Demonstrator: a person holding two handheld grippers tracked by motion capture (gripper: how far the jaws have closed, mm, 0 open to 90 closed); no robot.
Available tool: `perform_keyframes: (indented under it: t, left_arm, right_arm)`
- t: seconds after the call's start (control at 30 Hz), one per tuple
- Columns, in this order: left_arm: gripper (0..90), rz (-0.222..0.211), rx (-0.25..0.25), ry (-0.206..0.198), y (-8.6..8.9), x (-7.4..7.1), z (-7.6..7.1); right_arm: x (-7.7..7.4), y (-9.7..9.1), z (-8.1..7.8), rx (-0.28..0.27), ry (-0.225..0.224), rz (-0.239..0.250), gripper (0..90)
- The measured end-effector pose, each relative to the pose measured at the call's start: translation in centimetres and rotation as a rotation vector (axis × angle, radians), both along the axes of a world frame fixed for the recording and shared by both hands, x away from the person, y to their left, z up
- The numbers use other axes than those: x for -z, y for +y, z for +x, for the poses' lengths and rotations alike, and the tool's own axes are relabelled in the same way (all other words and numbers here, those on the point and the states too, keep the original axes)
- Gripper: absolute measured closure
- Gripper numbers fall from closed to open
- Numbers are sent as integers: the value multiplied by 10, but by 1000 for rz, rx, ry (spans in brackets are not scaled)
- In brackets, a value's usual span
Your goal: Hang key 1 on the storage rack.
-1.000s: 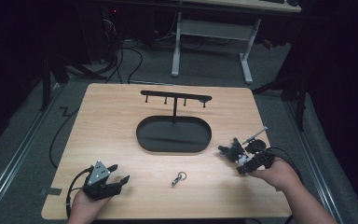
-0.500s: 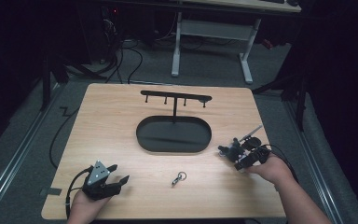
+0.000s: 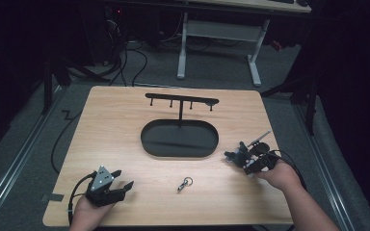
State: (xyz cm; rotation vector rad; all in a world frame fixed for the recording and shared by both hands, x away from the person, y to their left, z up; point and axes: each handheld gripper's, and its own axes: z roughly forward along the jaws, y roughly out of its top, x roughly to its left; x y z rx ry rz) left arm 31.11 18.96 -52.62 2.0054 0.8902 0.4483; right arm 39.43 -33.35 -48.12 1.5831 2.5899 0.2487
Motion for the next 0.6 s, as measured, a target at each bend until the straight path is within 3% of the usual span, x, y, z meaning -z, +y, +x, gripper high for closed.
perform_keyframes:
  t: [0.3,0.6]
  left_arm:
    - [363,1,0,5,0,1,0]
    - [363,1,8,4,-2,0,-3]
  right_arm:
    - [-5,5,-4,12,-17,-34,495]
    - [-33,10,-19,32,-32,-27,494]
